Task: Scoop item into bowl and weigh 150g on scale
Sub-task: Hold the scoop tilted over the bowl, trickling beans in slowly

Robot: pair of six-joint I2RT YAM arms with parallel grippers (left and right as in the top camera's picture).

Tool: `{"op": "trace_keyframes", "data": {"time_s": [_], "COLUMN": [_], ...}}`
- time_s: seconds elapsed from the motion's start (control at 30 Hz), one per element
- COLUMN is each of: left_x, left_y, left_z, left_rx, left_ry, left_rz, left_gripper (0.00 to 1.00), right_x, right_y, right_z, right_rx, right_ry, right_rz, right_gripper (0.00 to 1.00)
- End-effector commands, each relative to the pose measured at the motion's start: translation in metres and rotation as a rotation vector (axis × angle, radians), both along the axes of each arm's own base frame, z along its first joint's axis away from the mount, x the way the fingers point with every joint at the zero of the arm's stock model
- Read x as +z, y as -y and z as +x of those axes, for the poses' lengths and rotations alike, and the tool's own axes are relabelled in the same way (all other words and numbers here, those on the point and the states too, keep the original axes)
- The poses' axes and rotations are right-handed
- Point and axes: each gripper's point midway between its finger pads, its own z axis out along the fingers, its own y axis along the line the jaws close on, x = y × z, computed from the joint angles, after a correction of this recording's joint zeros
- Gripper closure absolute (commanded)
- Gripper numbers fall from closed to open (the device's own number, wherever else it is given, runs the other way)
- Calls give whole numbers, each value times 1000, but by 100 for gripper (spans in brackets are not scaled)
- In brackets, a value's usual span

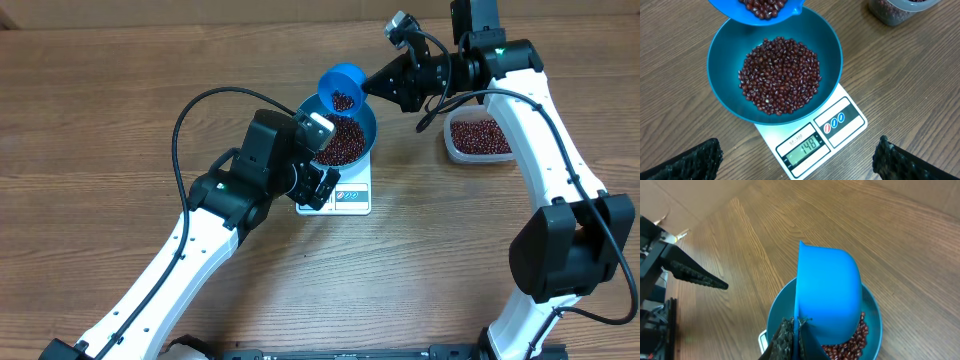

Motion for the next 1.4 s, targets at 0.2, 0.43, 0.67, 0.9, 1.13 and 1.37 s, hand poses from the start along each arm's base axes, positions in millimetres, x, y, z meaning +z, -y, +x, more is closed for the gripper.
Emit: {"op": "trace_keyframes", "data": {"time_s": [0.2, 0.43, 0.67, 0.9, 1.13, 1.37], "left_x": [0, 0, 0, 0, 0, 0], "left_y": [-1, -1, -1, -1, -1, 0], "left_z": [0, 0, 0, 0, 0, 0], "left_rx": [11, 11, 10, 11, 11, 10], "left_ry": [-6, -6, -6, -6, -6, -6], "left_rz": [-13, -13, -13, -13, -13, -13], "left_gripper": [1, 0, 0, 0, 0, 1], "right_x": [32, 31, 33, 32, 30, 26], "right_y": [-4, -3, -3, 0, 0, 4], "right_z": [-4, -3, 1, 9, 6, 10], "right_rx": [180, 227, 233, 230, 231, 219], "right_ry": [355, 444, 482, 537, 517, 525], "right_rz": [-40, -70, -76, -116, -118, -158], "right_gripper": [96, 96, 96, 96, 96, 96]}}
